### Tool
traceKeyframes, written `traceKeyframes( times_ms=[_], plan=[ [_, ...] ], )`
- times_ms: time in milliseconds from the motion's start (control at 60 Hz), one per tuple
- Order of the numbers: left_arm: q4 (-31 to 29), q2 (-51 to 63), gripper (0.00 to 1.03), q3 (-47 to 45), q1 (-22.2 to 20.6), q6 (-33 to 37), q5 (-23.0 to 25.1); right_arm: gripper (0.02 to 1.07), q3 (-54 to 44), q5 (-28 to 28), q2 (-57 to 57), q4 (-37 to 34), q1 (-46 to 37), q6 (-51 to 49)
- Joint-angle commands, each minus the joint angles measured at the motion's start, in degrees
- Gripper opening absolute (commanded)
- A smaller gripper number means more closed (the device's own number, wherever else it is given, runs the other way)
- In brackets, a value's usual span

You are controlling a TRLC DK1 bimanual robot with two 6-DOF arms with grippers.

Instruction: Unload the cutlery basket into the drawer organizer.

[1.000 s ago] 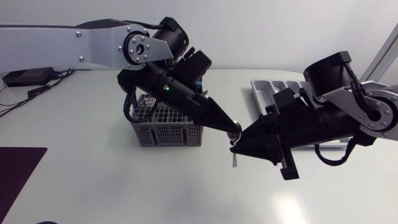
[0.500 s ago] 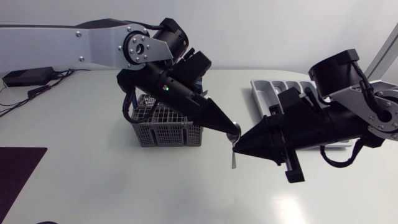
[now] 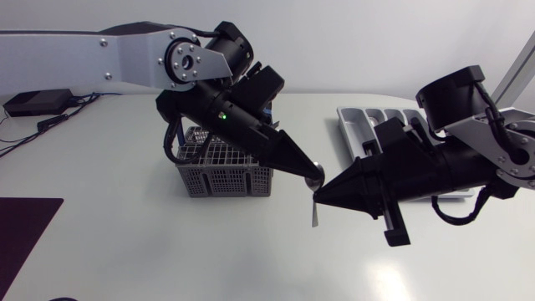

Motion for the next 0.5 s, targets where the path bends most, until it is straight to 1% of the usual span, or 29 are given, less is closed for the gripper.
traceKeyframes(
  times_ms=[0, 67, 100, 133, 167, 183, 233, 283, 350, 433, 483],
  plan=[
    [-0.6, 0.3, 0.07, 2.2, -0.3, 1.3, 0.9, 0.08, -1.2, -0.1, -0.8, -0.6, 0.7, -0.6],
    [-0.5, 0.3, 0.09, 2.7, -0.1, 0.9, 1.0, 0.08, -1.5, 0.0, -1.1, -0.6, 0.9, -0.5],
    [-0.5, 0.3, 0.15, 3.0, 0.2, 0.7, 1.0, 0.08, -1.8, 0.2, -1.2, -0.6, 1.0, -0.6],
    [-0.5, 0.3, 0.27, 3.5, 0.6, 0.3, 1.0, 0.08, -2.1, 0.4, -1.4, -0.7, 1.1, -0.5],
    [-0.5, 0.3, 0.42, 4.2, 1.1, -0.6, 1.0, 0.08, -2.3, 0.4, -1.5, -0.7, 1.1, -0.5],
    [-0.5, 0.4, 0.47, 4.4, 1.3, -0.9, 1.0, 0.08, -2.4, 0.5, -1.5, -0.7, 1.1, -0.5],
    [-0.1, 0.4, 0.7, 5.4, 2.4, -2.4, 1.1, 0.08, -2.8, 0.9, -1.8, -1.1, 1.1, -0.7],
    [0.6, 0.4, 0.83, 6.2, 3.3, -3.8, 1.1, 0.08, -3.2, 1.1, -2.3, -1.4, 1.0, -1.0],
    [2.5, -0.1, 0.9, 7.0, 4.8, -6.7, 1.1, 0.08, -3.8, 1.5, -2.9, -1.8, 0.2, -1.3],
    [6.9, -1.5, 0.95, 6.9, 7.2, -11.6, 0.2, 0.08, -4.2, 1.8, -3.5, -3.0, -1.5, -2.9],
    [11.1, -2.8, 0.96, 6.3, 7.6, -15.9, -4.3, 0.08, -4.2, 2.2, -3.9, -3.6, -3.4, -4.1]
  ],
)
